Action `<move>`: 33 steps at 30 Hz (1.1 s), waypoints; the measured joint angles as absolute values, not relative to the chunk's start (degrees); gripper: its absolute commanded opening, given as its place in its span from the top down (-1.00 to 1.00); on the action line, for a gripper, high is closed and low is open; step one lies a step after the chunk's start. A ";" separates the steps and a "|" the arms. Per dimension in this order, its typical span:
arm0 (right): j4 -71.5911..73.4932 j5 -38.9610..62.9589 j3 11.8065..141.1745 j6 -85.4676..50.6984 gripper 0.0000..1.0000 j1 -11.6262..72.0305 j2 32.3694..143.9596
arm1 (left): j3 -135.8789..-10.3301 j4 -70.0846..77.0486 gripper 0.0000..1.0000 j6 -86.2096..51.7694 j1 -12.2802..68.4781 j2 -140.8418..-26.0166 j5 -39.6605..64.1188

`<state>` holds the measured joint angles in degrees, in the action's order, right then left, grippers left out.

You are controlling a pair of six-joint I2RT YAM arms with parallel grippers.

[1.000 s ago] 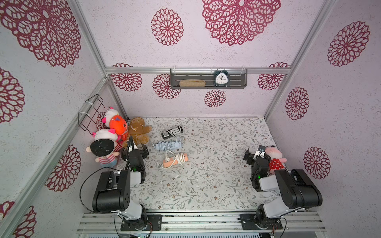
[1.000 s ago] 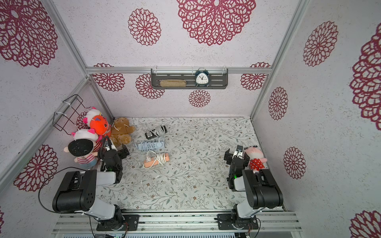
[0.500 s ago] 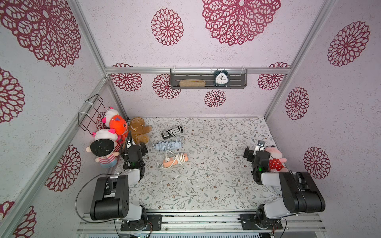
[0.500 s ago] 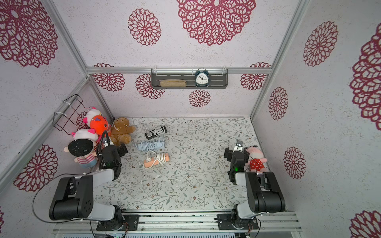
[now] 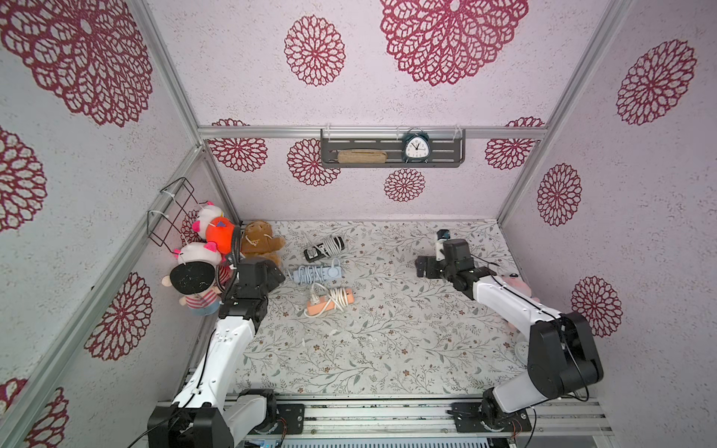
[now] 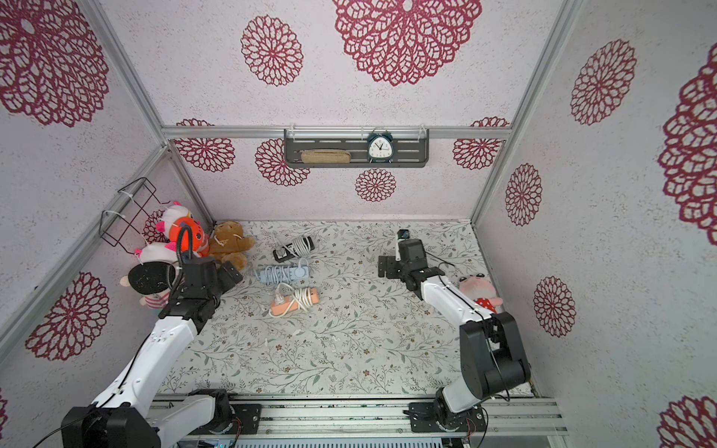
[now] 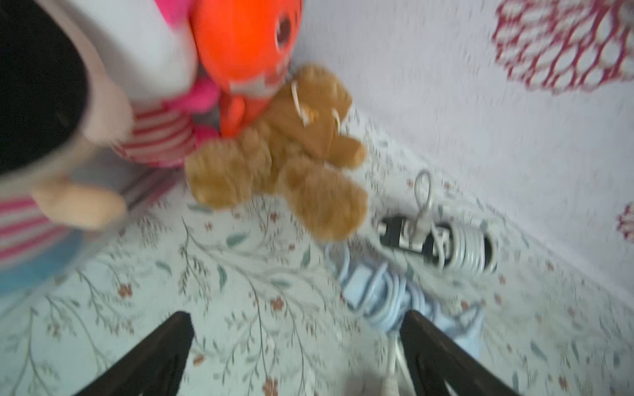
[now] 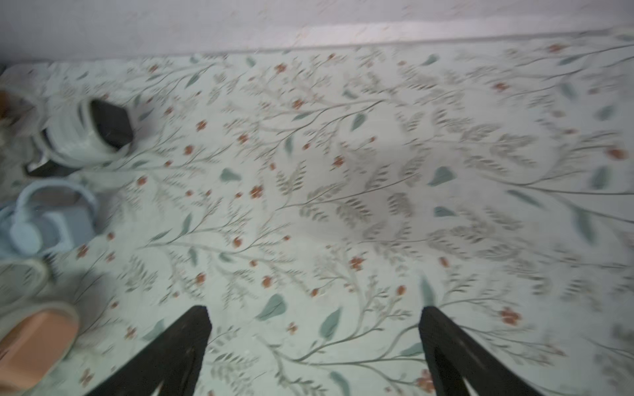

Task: Unwrap the cord wrapped around the power strip
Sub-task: Adjust the power strip at the center of the board.

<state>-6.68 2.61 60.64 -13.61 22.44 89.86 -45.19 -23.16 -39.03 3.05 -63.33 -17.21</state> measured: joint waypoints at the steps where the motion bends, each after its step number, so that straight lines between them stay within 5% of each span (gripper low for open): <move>1: -7.29 5.48 61.54 -13.02 -0.94 24.29 91.37 | -44.99 -25.54 -0.95 -39.94 4.01 -63.33 -15.68; 8: -8.08 21.80 68.25 2.28 -0.85 33.21 101.62 | -44.05 -32.32 -0.97 -43.68 4.73 -61.89 -5.85; 13: -11.55 28.62 78.94 12.64 -0.78 34.54 110.39 | -37.98 -29.45 -0.81 -48.10 4.75 -62.26 0.97; 22: -20.03 34.54 95.35 20.97 -0.80 36.64 124.44 | -31.88 -19.88 -0.58 -55.37 5.43 -65.19 8.08; 33: -25.23 38.35 98.19 24.53 -0.82 40.42 126.76 | -31.86 -9.61 -0.55 -57.63 8.16 -73.80 10.07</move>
